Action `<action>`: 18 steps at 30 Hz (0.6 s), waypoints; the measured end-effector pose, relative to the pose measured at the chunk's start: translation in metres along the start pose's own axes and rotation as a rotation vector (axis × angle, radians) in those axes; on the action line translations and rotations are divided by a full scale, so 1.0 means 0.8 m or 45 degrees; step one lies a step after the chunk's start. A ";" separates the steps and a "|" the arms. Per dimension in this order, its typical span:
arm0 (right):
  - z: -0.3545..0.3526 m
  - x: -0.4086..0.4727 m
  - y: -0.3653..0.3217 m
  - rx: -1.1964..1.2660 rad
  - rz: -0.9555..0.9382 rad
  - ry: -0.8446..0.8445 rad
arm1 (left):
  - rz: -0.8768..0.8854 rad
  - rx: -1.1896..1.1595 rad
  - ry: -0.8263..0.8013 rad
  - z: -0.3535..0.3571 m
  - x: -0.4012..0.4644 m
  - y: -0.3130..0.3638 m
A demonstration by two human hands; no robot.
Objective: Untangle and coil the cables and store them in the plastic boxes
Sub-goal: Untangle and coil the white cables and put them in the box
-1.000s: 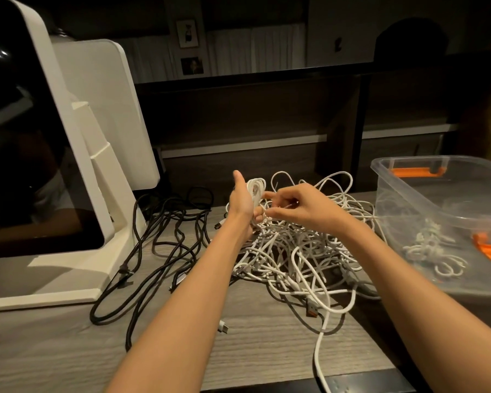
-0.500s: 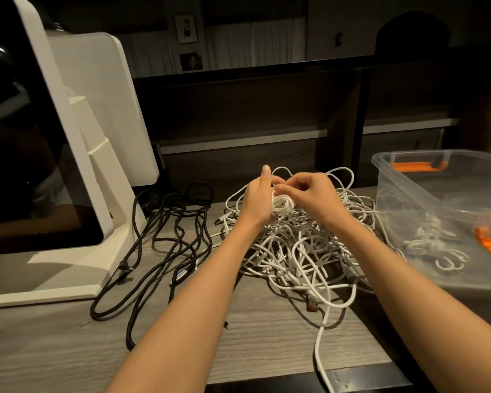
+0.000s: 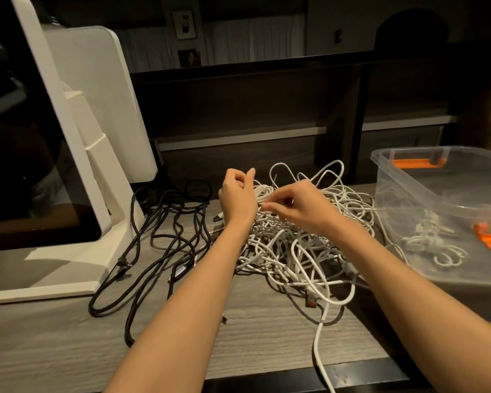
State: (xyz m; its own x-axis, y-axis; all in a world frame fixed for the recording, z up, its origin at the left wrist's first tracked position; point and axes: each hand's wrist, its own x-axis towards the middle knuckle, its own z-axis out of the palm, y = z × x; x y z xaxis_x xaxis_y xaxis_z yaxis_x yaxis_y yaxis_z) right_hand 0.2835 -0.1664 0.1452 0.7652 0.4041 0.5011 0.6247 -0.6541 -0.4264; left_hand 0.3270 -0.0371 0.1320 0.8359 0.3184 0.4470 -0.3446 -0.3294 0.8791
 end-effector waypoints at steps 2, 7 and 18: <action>0.003 -0.001 0.002 0.087 -0.014 0.162 | 0.149 0.071 -0.047 0.001 -0.004 0.001; 0.005 0.003 0.009 0.273 0.128 0.472 | 0.326 0.084 -0.294 0.004 -0.006 0.004; 0.003 0.002 0.024 0.487 0.351 0.225 | -0.218 -0.542 -0.579 0.003 -0.021 0.033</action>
State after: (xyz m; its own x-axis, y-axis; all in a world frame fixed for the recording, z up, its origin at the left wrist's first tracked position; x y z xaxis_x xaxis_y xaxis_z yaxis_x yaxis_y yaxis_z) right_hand 0.2974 -0.1771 0.1362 0.8924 0.1134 0.4368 0.4408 -0.4269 -0.7896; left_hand 0.3052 -0.0535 0.1474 0.9595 -0.1039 0.2619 -0.2514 0.1037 0.9623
